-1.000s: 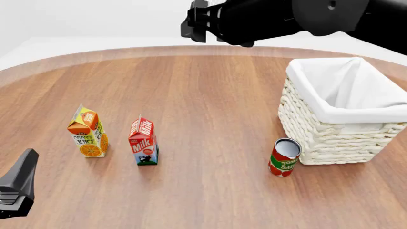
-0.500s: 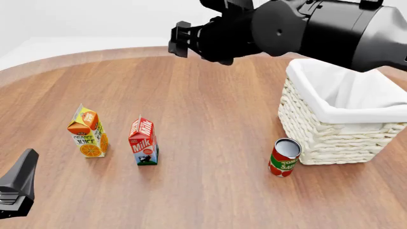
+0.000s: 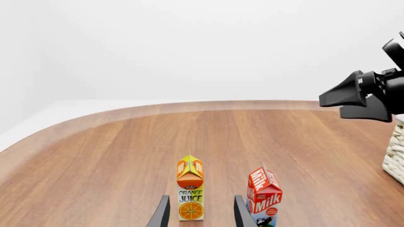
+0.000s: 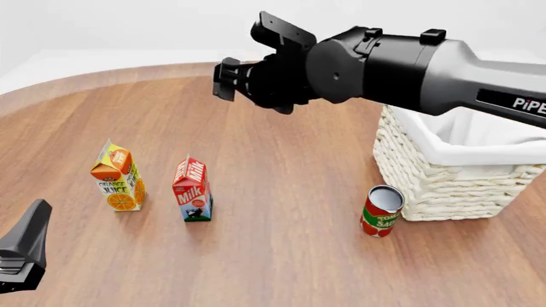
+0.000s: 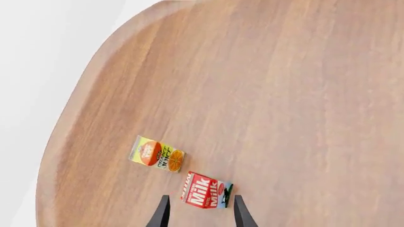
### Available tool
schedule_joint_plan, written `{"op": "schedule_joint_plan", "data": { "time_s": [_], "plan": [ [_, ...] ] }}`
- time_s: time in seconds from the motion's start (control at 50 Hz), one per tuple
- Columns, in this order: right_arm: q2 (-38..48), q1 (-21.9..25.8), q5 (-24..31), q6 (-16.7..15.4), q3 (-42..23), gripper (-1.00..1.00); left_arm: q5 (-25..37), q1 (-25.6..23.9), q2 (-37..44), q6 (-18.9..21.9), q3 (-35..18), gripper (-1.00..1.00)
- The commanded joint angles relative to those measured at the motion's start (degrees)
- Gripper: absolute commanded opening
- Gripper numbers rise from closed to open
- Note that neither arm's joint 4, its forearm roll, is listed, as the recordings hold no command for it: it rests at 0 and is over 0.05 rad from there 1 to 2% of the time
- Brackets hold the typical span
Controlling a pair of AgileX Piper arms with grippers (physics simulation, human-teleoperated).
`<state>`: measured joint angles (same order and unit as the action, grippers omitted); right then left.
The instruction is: Pick the milk and place it in the basket.
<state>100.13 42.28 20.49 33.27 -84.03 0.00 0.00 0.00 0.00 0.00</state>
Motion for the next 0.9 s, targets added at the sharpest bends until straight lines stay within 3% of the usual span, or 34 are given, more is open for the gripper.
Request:
{"op": "schedule_joint_plan", "data": {
  "time_s": [0.02, 0.9],
  "plan": [
    [2.08, 1.25, -0.44, 1.80, 0.05, 1.00, 0.00, 0.00, 0.00, 0.00, 0.00, 1.00],
    [11.55, 3.82, 2.76, -1.52, -8.12, 1.00, 0.00, 0.00, 0.00, 0.00, 0.00, 1.00]
  ]
}}
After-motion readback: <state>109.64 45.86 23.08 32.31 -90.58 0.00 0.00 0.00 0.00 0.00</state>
